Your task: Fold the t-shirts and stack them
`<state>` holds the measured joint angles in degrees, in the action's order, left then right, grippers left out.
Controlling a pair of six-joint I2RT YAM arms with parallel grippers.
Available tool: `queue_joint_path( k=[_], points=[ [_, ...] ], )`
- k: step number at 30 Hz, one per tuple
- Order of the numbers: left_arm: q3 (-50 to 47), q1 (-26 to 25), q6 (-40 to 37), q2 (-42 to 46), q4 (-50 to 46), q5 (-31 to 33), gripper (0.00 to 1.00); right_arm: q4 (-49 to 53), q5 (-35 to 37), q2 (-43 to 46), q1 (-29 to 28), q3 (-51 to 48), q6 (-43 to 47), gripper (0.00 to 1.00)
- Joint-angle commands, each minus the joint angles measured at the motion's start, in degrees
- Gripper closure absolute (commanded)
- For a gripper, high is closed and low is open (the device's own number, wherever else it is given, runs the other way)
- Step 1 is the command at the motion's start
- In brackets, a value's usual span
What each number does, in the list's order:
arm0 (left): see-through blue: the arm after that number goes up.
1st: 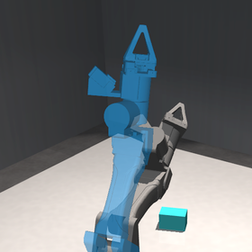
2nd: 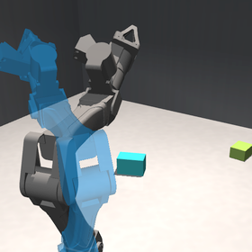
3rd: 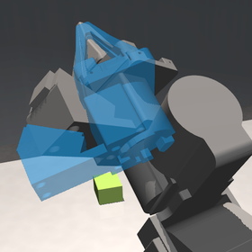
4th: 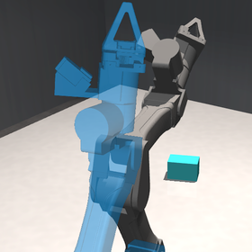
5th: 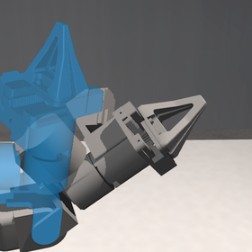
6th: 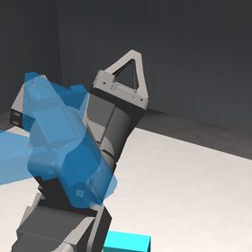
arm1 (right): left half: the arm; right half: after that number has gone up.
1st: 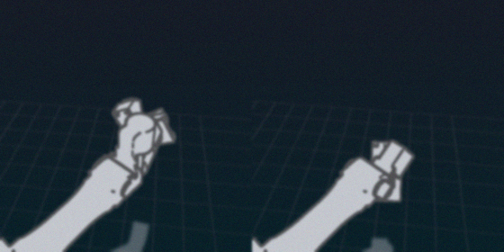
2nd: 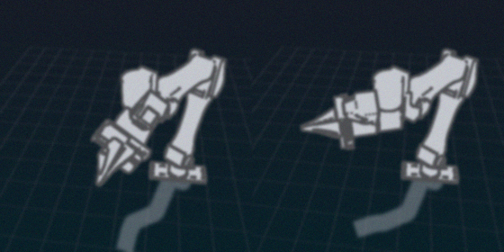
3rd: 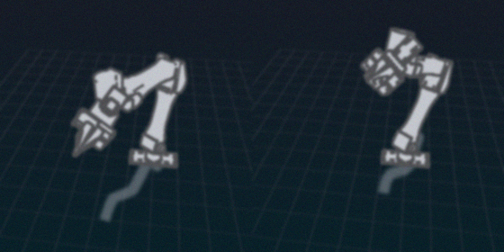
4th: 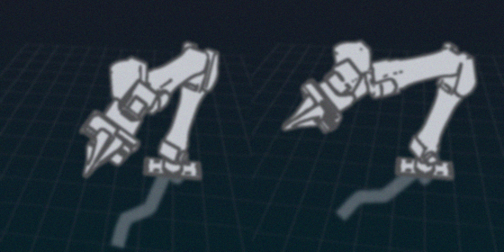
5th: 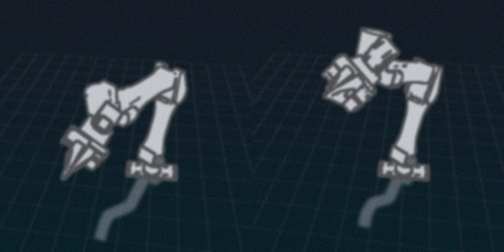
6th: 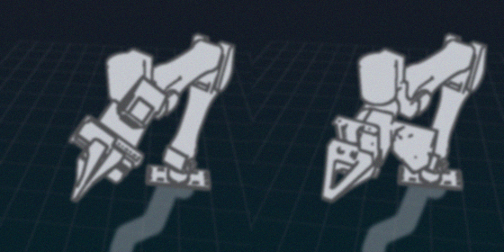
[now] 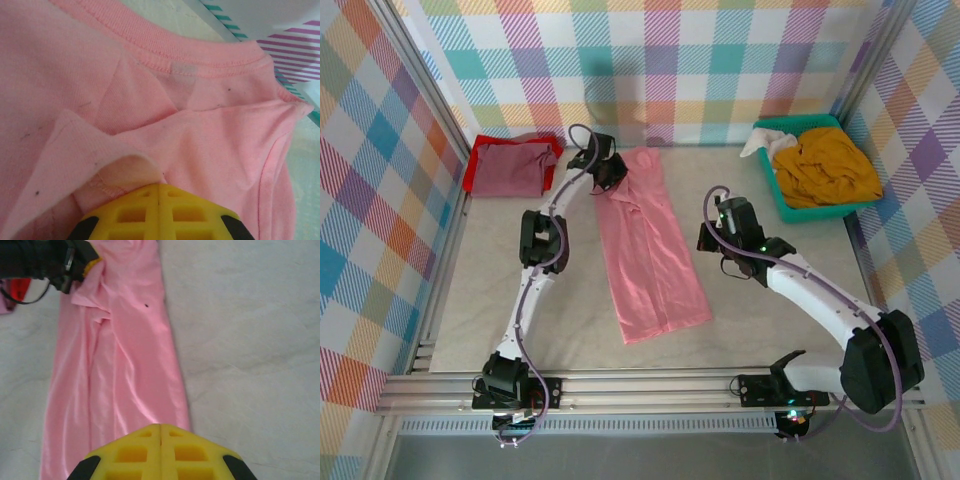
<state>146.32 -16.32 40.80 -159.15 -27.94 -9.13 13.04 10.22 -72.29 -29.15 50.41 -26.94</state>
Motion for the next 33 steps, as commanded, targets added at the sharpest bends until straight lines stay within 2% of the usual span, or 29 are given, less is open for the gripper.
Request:
queue_joint_path(
  k=[1,4,8,11,14,18,24,26,30,33],
  points=[
    [-3.0,0.1,-1.6,2.7,-6.6,1.2,1.00,-0.9,1.4,0.0,0.6,0.2,-0.1,1.00],
    [-6.4,1.5,-3.4,8.7,-9.4,5.9,1.00,-1.0,0.7,-0.4,0.8,1.2,0.0,1.00],
    [-25.6,4.1,-3.1,23.9,-1.4,13.4,1.00,-1.5,-0.2,-1.2,0.8,2.3,0.5,0.97],
    [-35.0,5.4,-3.0,31.6,2.0,15.8,1.00,-1.3,-0.6,-2.1,0.9,3.4,0.6,0.95],
    [-38.5,5.8,-4.7,35.2,0.7,16.7,1.00,-1.4,-1.3,-2.9,1.0,4.0,0.6,0.95],
    [-44.9,4.5,-4.0,38.7,3.6,11.9,1.00,-0.9,-2.1,-4.1,1.0,5.1,0.7,0.95],
    [-57.3,-1.0,0.7,42.7,8.5,11.6,1.00,0.8,-6.0,-9.0,1.0,8.6,1.6,0.96],
    [-60.2,-1.4,2.6,42.8,9.2,12.1,1.00,4.5,-9.1,-14.0,0.9,12.9,3.4,1.00],
    [-62.4,-1.9,3.9,41.5,10.1,13.9,1.00,13.9,-15.1,-27.2,0.9,24.3,7.1,1.00],
    [-59.9,-1.7,3.5,38.1,9.0,13.7,1.00,17.4,-15.1,-36.0,0.9,31.3,7.3,1.00]
  ],
)
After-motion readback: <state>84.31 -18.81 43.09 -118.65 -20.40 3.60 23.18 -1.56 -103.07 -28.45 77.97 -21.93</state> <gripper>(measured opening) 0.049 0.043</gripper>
